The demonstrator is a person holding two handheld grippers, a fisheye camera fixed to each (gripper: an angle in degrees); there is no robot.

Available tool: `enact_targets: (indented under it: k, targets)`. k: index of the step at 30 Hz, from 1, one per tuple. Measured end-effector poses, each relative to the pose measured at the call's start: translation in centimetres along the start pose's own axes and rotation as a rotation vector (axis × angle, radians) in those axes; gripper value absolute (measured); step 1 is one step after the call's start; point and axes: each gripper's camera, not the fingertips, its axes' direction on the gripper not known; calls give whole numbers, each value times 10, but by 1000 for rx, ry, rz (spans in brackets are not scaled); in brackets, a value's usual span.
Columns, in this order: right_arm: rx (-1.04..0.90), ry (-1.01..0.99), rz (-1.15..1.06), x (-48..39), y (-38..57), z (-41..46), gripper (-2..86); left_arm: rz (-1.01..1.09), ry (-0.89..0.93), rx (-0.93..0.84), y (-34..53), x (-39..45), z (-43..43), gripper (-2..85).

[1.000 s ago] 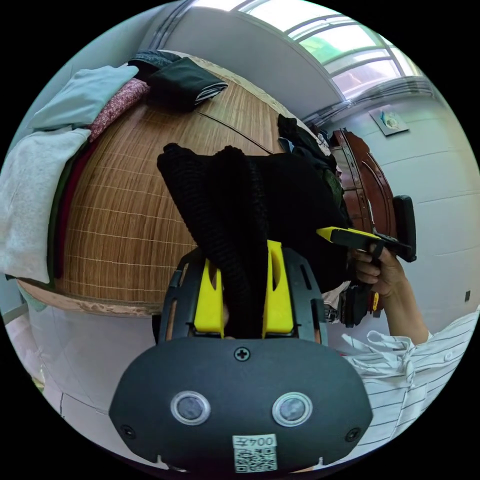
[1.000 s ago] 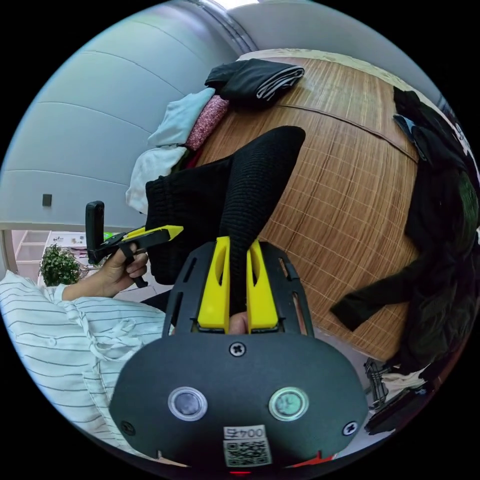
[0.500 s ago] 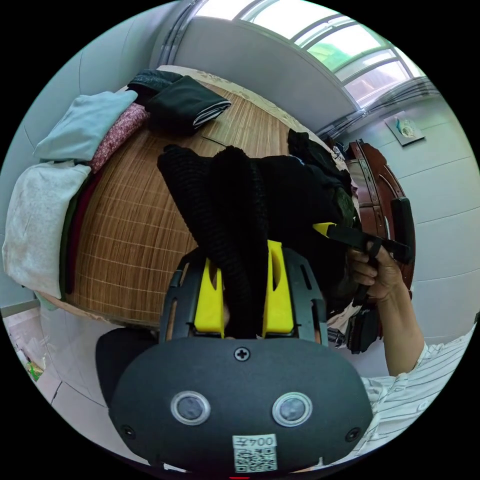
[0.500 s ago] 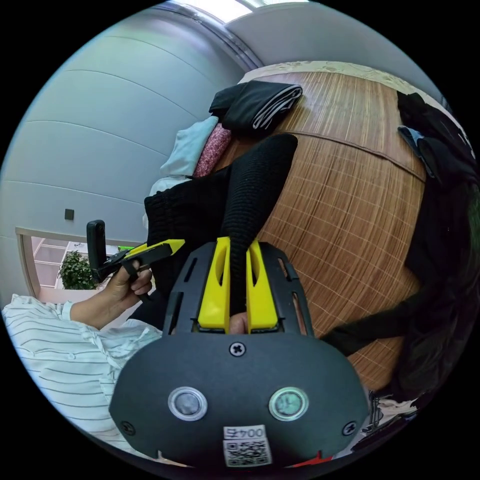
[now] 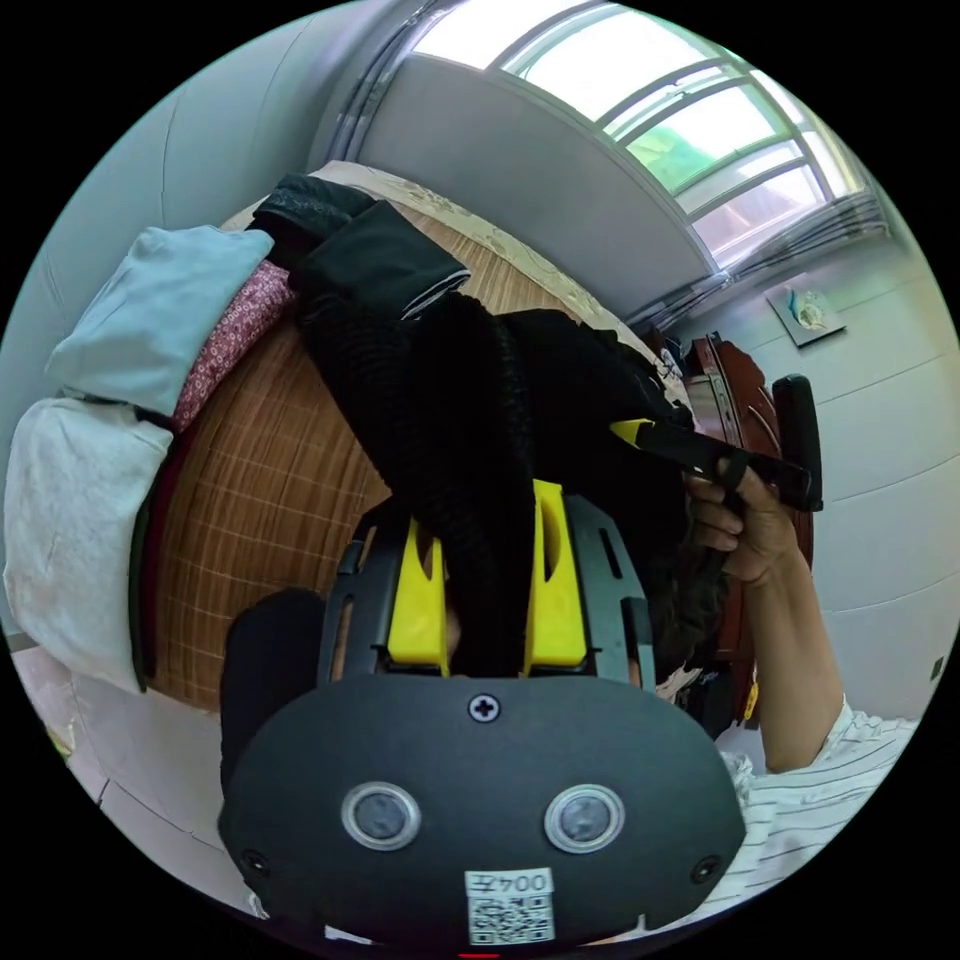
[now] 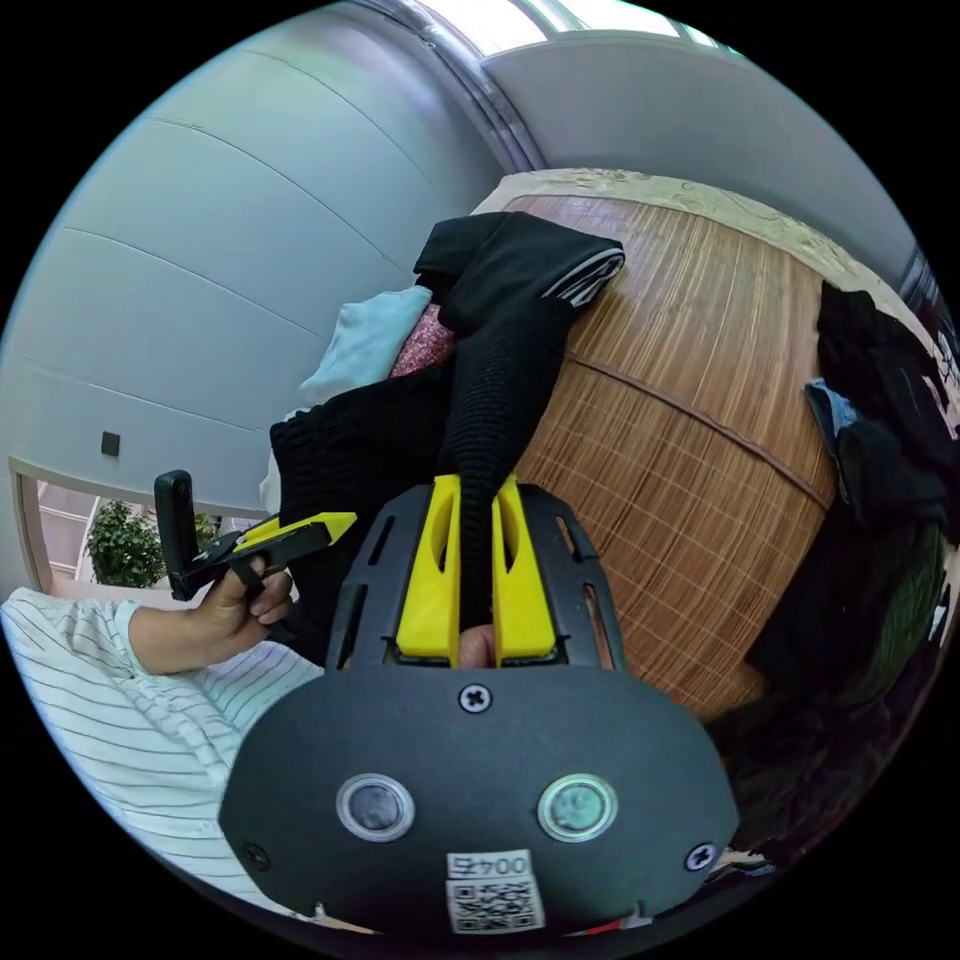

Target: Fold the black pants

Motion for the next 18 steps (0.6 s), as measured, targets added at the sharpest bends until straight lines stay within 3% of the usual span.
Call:
enact_targets:
  k: [4, 10, 18]
  targets:
    - [-10, 3, -9, 15, -128, 36, 50, -26, 20, 53, -52, -16, -7, 140]
    - [-65, 52, -150, 9, -402, 122, 50, -97, 28, 194, -161, -79, -22, 140]
    - [13, 119, -308, -16, -742, 220, 49, -164, 10, 520, -285, -172, -39, 139]
